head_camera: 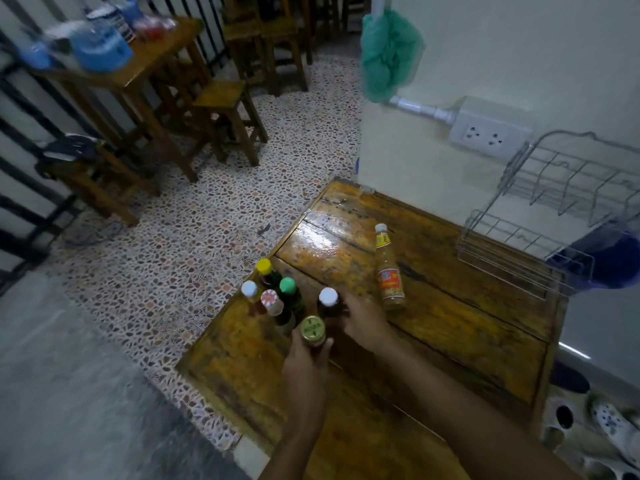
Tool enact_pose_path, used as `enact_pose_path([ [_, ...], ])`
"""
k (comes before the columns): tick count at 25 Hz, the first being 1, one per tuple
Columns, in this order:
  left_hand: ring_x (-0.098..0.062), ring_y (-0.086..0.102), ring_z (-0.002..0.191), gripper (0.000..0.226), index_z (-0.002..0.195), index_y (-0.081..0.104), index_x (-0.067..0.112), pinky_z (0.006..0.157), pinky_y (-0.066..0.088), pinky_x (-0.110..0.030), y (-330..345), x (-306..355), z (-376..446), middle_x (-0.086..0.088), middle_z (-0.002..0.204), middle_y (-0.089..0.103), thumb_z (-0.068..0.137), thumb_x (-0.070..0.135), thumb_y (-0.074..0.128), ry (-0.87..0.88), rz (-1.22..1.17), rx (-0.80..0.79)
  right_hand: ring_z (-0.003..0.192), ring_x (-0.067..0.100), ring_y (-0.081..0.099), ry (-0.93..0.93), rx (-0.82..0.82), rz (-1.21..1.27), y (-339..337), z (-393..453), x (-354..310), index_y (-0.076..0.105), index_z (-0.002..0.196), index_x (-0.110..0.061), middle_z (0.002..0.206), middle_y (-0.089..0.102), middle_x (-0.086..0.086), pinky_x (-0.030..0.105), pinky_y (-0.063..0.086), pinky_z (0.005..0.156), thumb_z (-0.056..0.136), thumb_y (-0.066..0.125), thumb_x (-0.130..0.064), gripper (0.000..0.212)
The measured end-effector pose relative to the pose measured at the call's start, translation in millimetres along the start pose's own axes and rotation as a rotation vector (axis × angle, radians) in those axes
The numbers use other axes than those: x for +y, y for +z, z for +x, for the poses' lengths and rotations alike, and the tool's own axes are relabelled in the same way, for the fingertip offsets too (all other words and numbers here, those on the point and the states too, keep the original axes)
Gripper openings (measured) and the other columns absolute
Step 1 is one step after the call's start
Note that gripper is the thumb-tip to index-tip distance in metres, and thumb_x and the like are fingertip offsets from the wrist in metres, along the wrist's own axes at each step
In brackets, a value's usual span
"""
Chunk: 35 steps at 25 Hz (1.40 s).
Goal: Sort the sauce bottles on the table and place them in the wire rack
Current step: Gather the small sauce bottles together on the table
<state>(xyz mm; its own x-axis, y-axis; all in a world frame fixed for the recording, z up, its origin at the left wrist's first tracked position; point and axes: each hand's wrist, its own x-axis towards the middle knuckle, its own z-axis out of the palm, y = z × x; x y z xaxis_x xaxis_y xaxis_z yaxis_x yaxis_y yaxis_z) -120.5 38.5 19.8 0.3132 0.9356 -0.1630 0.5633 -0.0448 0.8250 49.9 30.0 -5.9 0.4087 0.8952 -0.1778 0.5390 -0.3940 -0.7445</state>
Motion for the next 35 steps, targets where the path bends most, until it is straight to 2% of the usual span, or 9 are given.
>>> enact_pose_path([
  [6,-0.014,0.064,0.119,0.054,0.142,0.052,0.022,0.093,0.058,-0.037,-6.5,-4.8,4.9,0.003,0.133,0.067,0.094,0.029,0.075,-0.018,-0.086,0.092,0.120,0.021,0.063,0.054,-0.039,0.096,12.1,17.7,-7.2,0.041,0.140,-0.036,0.134,0.065,0.000,0.045,0.053,0.097,0.081,0.083,-0.038,0.073],
  [13,-0.011,0.057,0.117,0.048,0.134,0.055,0.018,0.092,0.050,-0.027,-1.1,-9.5,27.9,0.004,0.127,0.054,0.092,0.021,0.077,0.009,-0.053,0.156,0.125,0.022,0.059,0.059,0.002,0.090,20.0,23.7,-8.6,0.036,0.144,-0.033,0.138,0.061,0.002,0.046,0.053,0.099,0.083,0.082,-0.028,0.077],
  [17,-0.005,0.050,0.106,0.046,0.127,0.052,0.018,0.083,0.046,-0.020,0.3,-22.4,27.4,0.001,0.126,0.049,0.090,0.018,0.079,-0.025,-0.023,0.154,0.134,0.022,0.048,0.069,-0.037,0.018,4.3,17.7,3.6,0.031,0.150,-0.028,0.147,0.051,0.003,0.037,0.044,0.105,0.078,0.084,-0.028,0.089],
  [20,-0.009,0.049,0.102,0.043,0.123,0.054,0.016,0.078,0.041,-0.019,-2.4,-33.6,26.8,-0.002,0.122,0.051,0.089,0.019,0.080,-0.066,0.039,0.119,0.128,0.028,0.048,0.047,0.165,-0.241,-23.5,16.5,23.8,0.041,0.143,-0.020,0.139,0.051,0.008,0.039,0.046,0.101,0.082,0.077,-0.023,0.071],
  [22,-0.018,0.054,0.103,0.040,0.121,0.054,0.015,0.081,0.044,-0.028,-4.1,-40.3,22.8,-0.003,0.120,0.054,0.090,0.021,0.078,-0.085,0.077,0.088,0.122,0.032,0.048,0.177,0.320,-0.356,-42.7,25.4,36.0,0.046,0.137,-0.015,0.133,0.052,0.012,0.042,0.047,0.097,0.084,0.076,-0.027,0.062],
  [24,-0.017,0.059,0.097,0.035,0.118,0.053,0.022,0.077,0.048,-0.034,-7.5,-44.9,17.0,0.001,0.116,0.061,0.093,0.032,0.075,-0.178,0.105,0.078,0.124,0.036,0.046,0.370,0.336,-0.350,-51.2,38.0,46.1,0.041,0.141,-0.012,0.138,0.049,0.017,0.045,0.047,0.098,0.085,0.077,-0.035,0.070],
  [28,0.009,0.057,0.070,0.034,0.119,0.047,0.037,0.058,0.043,-0.016,-7.7,-50.7,3.3,0.020,0.088,0.067,0.095,0.049,0.068,-0.246,0.286,-0.163,0.124,0.043,0.051,0.577,0.294,-0.176,-36.1,56.0,64.9,0.024,0.150,-0.014,0.142,0.045,0.022,0.050,0.048,0.098,0.085,0.077,-0.039,0.088],
  [33,0.002,0.066,0.075,0.044,0.134,0.046,0.031,0.057,0.048,-0.014,18.0,-32.0,8.6,0.009,0.081,0.067,0.097,0.045,0.066,-0.105,0.205,-0.497,0.125,0.040,0.050,0.614,0.325,-0.127,-21.9,42.9,76.8,0.031,0.150,-0.008,0.142,0.049,0.021,0.048,0.044,0.102,0.089,0.072,-0.035,0.078],
  [35,-0.001,0.066,0.076,0.042,0.131,0.049,0.033,0.062,0.049,-0.016,37.1,-14.6,17.5,0.010,0.085,0.068,0.098,0.057,0.057,-0.034,0.228,-0.568,0.123,0.036,0.052,0.571,0.333,-0.043,-13.0,11.8,75.5,0.035,0.150,-0.010,0.140,0.051,0.017,0.044,0.044,0.102,0.088,0.072,-0.034,0.076],
])
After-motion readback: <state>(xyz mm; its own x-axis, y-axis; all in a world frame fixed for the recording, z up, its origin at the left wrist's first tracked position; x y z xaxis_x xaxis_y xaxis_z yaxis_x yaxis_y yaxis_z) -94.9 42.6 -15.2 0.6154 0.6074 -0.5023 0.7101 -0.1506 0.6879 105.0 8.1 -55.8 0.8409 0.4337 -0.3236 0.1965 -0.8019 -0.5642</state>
